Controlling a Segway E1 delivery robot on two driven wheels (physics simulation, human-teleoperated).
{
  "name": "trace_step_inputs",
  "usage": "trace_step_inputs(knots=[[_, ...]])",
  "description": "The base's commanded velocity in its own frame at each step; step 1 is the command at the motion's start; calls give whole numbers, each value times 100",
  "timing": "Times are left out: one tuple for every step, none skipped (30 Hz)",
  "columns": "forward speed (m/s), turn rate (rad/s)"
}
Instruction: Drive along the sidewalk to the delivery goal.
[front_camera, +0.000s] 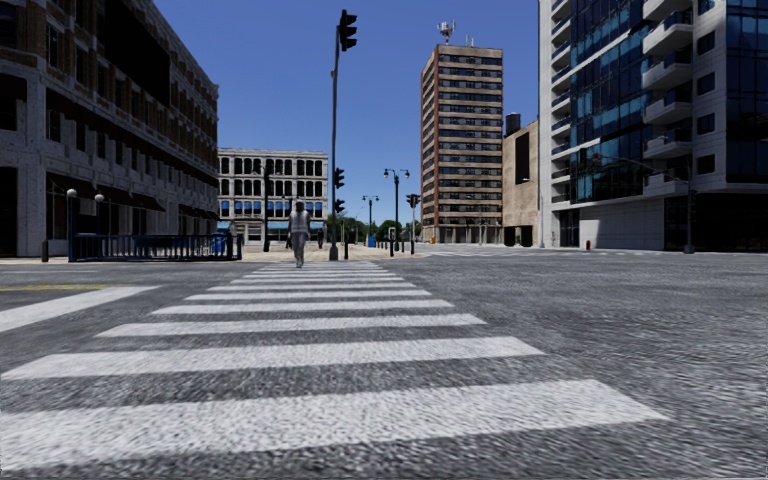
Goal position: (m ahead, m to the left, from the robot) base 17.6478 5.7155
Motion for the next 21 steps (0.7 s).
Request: trace_step_inputs(knots=[[136, 0], [141, 0], [149, 0], [153, 0], [154, 0], [154, 0], [154, 0], [154, 0], [154, 0], [154, 0], [154, 0], [155, 0], [156, 0], [158, 0], [163, 0], [163, 0], [178, 0], [200, 0], [200, 0], [200, 0], [200, 0]])
